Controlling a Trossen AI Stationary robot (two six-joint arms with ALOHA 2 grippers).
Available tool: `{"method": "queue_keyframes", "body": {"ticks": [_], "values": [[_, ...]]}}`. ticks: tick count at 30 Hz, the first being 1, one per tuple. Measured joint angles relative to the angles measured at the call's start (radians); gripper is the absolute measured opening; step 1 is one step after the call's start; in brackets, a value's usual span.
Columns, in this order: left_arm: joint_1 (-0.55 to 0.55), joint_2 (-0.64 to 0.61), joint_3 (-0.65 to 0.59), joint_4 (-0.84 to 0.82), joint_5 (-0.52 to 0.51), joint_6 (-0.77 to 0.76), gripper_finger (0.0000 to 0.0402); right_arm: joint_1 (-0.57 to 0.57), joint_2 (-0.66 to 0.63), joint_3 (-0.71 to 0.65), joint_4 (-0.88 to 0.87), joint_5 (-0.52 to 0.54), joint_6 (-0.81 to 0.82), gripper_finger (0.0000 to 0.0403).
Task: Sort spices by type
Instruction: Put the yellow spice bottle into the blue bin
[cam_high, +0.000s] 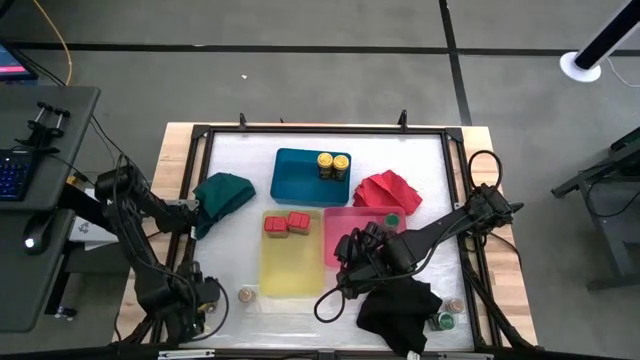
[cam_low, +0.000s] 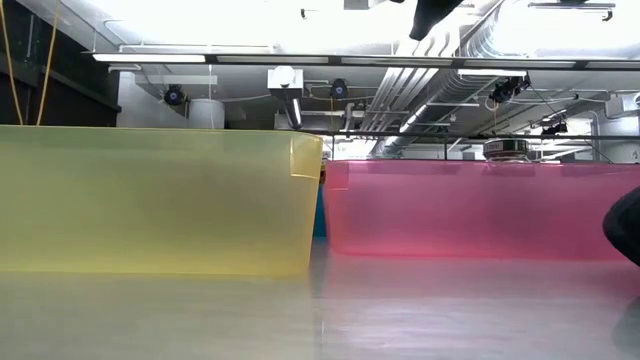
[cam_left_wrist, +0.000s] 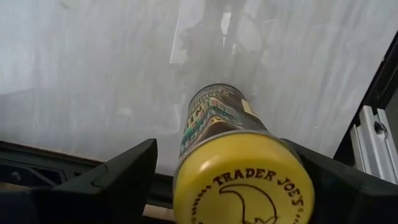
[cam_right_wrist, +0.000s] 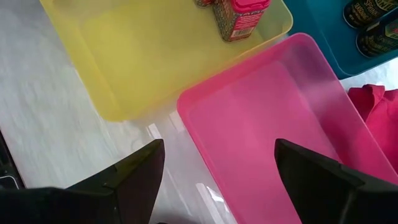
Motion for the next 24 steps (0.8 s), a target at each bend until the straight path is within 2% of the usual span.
{"method": "queue_keyframes", "body": {"ticks": [4, 8, 14, 17, 20, 24], "values": [[0.0, 0.006, 0.0, 0.002, -0.001, 0.0, 0.0284, 0.0, 0.0, 0.0, 0.0, -0.001, 0.0, 0.03], [0.001, 0.001, 0.001, -0.002, -0.003, 0.0, 0.0197, 0.007, -0.009, 0.0, -0.006, 0.003, 0.019, 0.03], [0.025, -0.054, 0.001, -0.014, -0.041, 0.01, 0.0192, 0.031, -0.097, 0.0, -0.028, 0.074, 0.078, 0.03], [0.062, -0.122, 0.025, -0.076, -0.121, 0.029, 0.0192, 0.044, -0.161, 0.0, -0.053, 0.14, 0.137, 0.03], [0.124, -0.212, 0.067, -0.163, -0.261, 0.091, 0.0192, 0.054, -0.232, 0.0, -0.075, 0.23, 0.217, 0.03], [0.279, -0.329, 0.104, -0.154, -0.454, 0.299, 0.0192, 0.052, -0.309, 0.0, -0.101, 0.329, 0.307, 0.03]]}}
